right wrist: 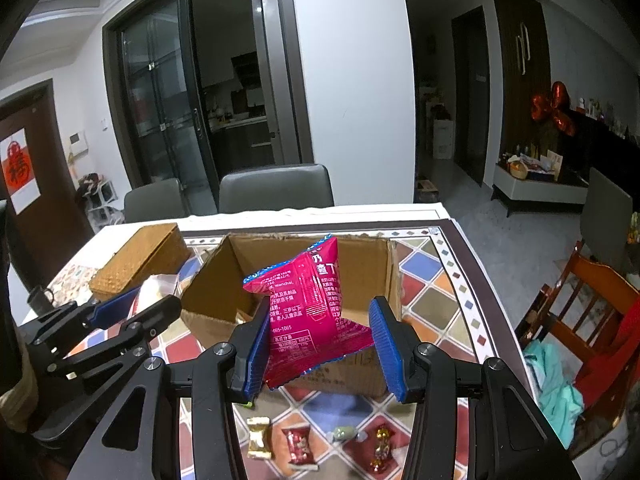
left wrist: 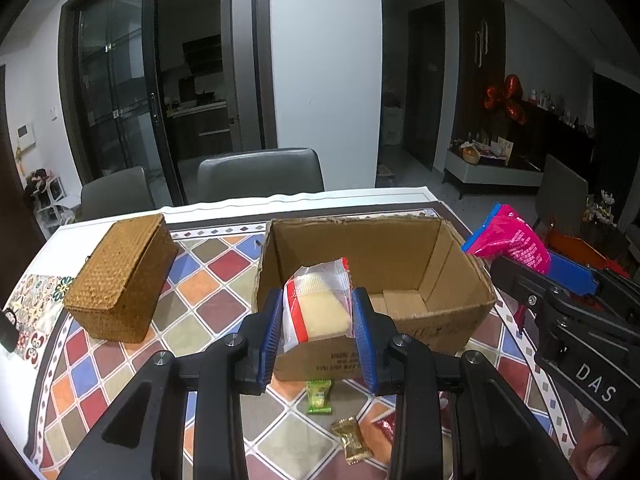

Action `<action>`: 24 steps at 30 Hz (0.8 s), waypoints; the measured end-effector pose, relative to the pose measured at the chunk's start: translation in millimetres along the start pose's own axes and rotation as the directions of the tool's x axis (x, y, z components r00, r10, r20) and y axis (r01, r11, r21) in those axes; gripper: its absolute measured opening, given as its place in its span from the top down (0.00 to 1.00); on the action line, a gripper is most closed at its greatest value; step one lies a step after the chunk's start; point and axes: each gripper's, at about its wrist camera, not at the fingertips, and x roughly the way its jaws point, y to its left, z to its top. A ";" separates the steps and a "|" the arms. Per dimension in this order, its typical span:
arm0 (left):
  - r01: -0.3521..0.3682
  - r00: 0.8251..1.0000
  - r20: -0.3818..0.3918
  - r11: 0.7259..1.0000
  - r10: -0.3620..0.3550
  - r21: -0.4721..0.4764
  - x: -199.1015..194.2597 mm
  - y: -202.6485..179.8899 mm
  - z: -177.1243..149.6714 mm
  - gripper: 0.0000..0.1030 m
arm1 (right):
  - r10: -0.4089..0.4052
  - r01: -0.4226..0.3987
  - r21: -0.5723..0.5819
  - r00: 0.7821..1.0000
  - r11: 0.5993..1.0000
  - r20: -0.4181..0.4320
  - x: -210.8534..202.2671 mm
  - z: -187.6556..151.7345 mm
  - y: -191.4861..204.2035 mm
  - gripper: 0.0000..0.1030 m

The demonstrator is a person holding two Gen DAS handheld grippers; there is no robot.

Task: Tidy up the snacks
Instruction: 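Lower the cake packet and pink packet into the cardboard box with both tools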

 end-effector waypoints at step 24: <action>0.022 1.000 0.002 1.000 -0.022 0.006 40.8 -0.9 27.9 0.67 | -0.015 0.015 0.018 1.000 1.000 0.006 29.7 25.3 -9.2 0.53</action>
